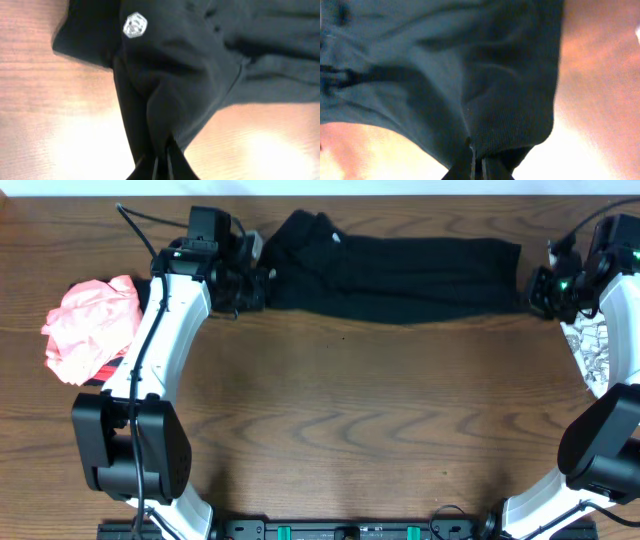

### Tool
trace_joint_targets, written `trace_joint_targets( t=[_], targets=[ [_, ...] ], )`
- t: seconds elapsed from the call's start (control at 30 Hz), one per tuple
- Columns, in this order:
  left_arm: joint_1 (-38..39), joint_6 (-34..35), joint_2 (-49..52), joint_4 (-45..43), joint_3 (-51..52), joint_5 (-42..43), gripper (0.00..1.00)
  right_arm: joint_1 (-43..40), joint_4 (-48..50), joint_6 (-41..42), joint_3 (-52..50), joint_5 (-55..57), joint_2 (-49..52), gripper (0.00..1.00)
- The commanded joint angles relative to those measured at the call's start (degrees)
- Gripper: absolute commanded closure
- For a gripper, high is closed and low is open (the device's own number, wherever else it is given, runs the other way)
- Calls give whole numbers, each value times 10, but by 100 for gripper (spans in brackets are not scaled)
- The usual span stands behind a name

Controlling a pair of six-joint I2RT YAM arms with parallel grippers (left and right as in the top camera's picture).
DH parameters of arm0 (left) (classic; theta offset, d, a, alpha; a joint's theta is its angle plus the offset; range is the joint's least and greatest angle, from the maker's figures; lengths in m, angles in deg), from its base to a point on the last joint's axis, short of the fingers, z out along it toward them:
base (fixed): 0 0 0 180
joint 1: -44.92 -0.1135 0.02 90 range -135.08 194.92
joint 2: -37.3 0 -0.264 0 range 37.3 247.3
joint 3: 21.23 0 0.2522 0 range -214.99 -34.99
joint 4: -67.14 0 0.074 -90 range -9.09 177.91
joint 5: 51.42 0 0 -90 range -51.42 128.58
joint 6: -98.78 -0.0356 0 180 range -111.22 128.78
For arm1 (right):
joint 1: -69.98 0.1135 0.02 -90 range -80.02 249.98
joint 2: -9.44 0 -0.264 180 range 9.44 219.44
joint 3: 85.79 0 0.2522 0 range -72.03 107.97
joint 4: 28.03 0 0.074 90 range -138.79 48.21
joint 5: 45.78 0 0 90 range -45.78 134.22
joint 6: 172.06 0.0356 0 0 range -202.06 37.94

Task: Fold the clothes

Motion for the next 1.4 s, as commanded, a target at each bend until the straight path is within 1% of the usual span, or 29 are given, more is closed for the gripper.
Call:
trace_joint_targets(
  t=[0.0,0.13,0.27,0.4,0.53,0.67,0.73,0.83,0.87,0.9,0.97,1.03,1.13,1.17,1.27,1.33,1.37],
  targets=[
    [-5,3,-17,60,-9,11,94,-11,-54,-22,5,83,-10,99],
    [-5,3,-17,151,-9,11,94,-18,-141,-22,5,133,-10,99],
    [-5,3,-17,210,-9,10,94,-21,-199,-22,5,169,-10,99],
    [-5,3,-17,243,-9,-9,94,-21,-243,-23,5,184,-10,99],
    [-5,3,-17,243,-9,-9,94,-21,-245,-22,5,184,-10,99],
    [-5,1,-21,216,-9,-9,94,-21,-237,-22,5,175,-10,99],
    [-5,-1,-28,197,-9,-8,87,-21,-212,-29,5,144,-12,99],
    [-5,-1,-48,141,-9,-9,87,-20,-152,-35,5,86,-23,99],
    [-5,-1,-56,117,-9,-9,89,-20,-125,-35,7,70,-29,99],
    [-5,-1,-69,74,-9,-15,94,-17,-88,-35,9,50,-36,99],
    [-5,-1,-84,20,-9,-33,94,-13,-49,-31,16,38,-45,99],
    [-5,-1,-101,-54,-9,-55,94,-2,-1,-22,35,37,-53,99],
    [-5,0,-118,-146,-16,-82,94,16,40,-16,80,46,-54,99],
    [-5,0,-120,-162,-22,-87,94,21,48,-6,95,56,-54,99],
    [-5,9,-121,-164,-43,-95,94,37,54,11,134,78,-54,99],
    [-5,38,-122,-138,-43,-94,94,43,53,18,139,85,-54,99],
    [-5,43,-122,-110,-43,-87,94,44,48,19,139,88,-54,99]
  ],
)
